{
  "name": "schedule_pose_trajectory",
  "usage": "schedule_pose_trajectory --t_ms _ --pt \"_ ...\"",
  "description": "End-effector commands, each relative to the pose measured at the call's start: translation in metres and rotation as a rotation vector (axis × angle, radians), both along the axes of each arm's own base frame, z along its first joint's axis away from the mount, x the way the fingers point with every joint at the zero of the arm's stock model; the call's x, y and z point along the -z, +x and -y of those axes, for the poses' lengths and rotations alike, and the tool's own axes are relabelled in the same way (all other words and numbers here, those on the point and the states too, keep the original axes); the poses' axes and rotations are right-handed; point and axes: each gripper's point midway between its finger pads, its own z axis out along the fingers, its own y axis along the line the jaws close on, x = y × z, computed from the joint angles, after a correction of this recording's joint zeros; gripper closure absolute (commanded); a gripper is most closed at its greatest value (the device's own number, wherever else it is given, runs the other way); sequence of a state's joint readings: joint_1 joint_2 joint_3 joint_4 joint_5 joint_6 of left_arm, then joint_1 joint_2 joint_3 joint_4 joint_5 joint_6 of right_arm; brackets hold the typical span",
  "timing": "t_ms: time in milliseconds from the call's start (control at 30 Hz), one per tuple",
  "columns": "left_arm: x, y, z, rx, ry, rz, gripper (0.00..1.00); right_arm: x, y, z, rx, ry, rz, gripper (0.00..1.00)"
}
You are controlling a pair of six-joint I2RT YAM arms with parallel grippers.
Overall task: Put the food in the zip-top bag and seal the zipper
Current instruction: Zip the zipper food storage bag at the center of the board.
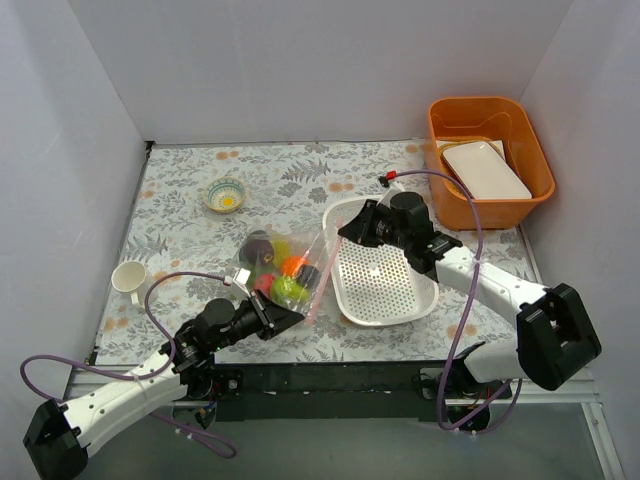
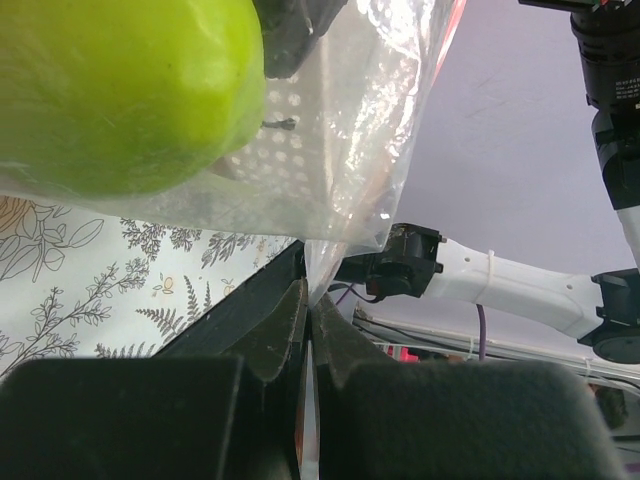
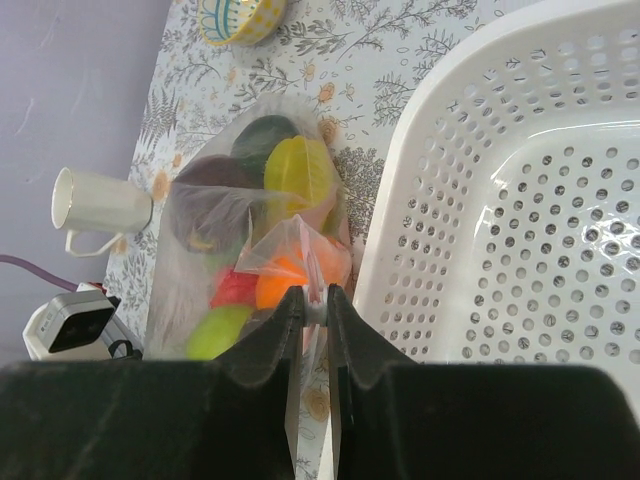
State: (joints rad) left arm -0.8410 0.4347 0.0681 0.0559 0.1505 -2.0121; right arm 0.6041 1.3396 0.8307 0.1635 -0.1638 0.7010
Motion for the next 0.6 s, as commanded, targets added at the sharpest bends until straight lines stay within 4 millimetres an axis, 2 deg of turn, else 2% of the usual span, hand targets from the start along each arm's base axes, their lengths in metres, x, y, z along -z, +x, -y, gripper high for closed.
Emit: schedule_pose_trajectory --t_ms 0,200,567 --pt "0.025 -0.011 -0.003 -0.010 -0.013 -0.163 1.00 -0.045 0.031 0.000 0.053 0.052 0.154 0.91" --pt "0.027 -0.011 -0.004 -0.016 -0.011 -0.169 1.00 -0.044 0.038 -0.003 0.053 0.037 0.156 0.91" --pt "0.028 -0.008 -0.005 -0.031 -0.008 -0.166 1.00 -0.050 0.050 0.005 0.106 -0.003 0.192 0.90"
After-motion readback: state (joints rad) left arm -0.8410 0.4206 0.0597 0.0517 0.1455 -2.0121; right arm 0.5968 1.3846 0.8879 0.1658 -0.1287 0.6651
